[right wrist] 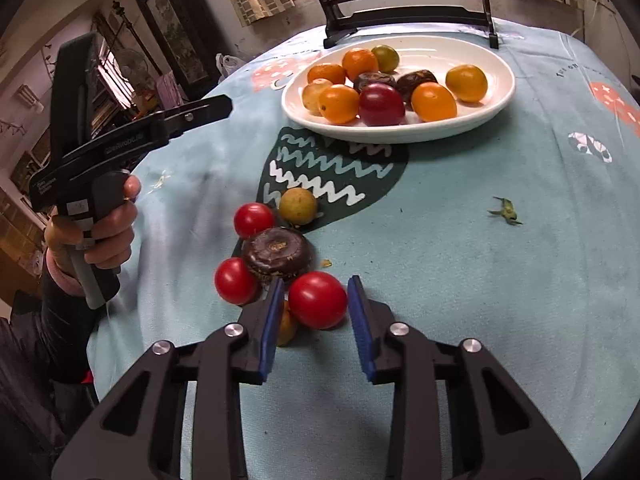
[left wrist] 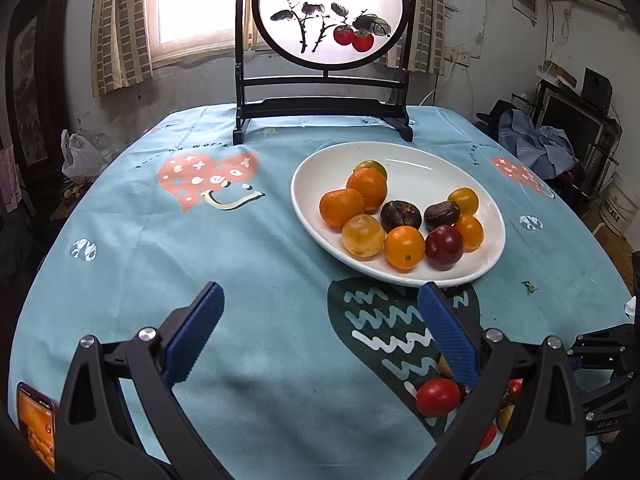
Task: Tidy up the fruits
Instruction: 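Grasp a red cherry tomato with the left gripper while the right gripper grasps another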
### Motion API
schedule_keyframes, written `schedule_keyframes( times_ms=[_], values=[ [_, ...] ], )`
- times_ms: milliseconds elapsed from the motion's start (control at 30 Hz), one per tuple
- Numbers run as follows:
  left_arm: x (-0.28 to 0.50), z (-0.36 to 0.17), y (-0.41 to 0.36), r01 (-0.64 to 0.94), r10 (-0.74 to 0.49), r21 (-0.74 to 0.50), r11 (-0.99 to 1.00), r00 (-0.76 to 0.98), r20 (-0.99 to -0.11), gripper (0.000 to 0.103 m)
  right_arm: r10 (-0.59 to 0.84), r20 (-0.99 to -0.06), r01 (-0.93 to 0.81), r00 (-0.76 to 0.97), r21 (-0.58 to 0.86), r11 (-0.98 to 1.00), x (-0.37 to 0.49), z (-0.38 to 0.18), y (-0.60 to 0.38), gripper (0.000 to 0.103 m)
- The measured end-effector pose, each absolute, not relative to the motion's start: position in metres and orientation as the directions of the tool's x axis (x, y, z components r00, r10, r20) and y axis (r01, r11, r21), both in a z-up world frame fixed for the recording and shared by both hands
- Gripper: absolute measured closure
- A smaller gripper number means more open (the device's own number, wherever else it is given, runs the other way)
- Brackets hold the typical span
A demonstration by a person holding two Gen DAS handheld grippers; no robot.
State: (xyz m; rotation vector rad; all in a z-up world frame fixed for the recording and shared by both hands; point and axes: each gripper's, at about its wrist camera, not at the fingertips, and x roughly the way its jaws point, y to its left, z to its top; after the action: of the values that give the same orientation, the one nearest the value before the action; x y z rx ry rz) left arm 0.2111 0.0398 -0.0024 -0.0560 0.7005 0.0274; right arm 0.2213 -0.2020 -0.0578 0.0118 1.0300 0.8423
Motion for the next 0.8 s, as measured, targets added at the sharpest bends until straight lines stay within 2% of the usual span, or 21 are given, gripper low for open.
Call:
schedule_keyframes(
  times_ms=[133,300,500,567,633,733,800],
  values=[
    [0.21,-0.002,0.038,-0.038,0.006,-0.036,0.999,0.766,-0.642,0.004,0.658,-0.732,-0.559,0.179,0.475,0.68,0.23,-0.065,-0.21,0.069],
    [0.209,-0.001,0.037,0.0,-0.029,-0.044,0.999,0.755,-0.656,0.004,0.674,-0.72,-0.561,0.163,0.495,0.664,0.229,-0.064,-0.21,0.072],
    [0.197,-0.001,0.03,0.268,-0.29,-0.139,0.953,0.678,-0.675,0.005,0.691,-0.7,-0.539,0.181,0.517,0.665,0.232,-0.062,-0.215,0.072],
    [0.192,-0.005,0.022,0.345,-0.336,-0.13,0.93,0.648,-0.684,0.01,0.685,-0.704,-0.525,0.186,0.518,0.675,0.235,-0.063,-0.218,0.072],
    [0.187,-0.01,0.012,0.397,-0.359,-0.116,0.91,0.619,-0.698,0.027,0.679,-0.71,-0.517,0.188,0.516,0.683,0.236,-0.064,-0.219,0.072],
    [0.187,-0.019,0.002,0.438,-0.369,-0.107,0.893,0.574,-0.731,0.047,0.675,-0.713,-0.513,0.188,0.515,0.687,0.237,-0.064,-0.219,0.072],
    [0.187,-0.024,-0.001,0.447,-0.365,-0.1,0.889,0.558,-0.745,0.05,0.674,-0.714,-0.509,0.191,0.515,0.69,0.237,-0.065,-0.22,0.072]
  ],
)
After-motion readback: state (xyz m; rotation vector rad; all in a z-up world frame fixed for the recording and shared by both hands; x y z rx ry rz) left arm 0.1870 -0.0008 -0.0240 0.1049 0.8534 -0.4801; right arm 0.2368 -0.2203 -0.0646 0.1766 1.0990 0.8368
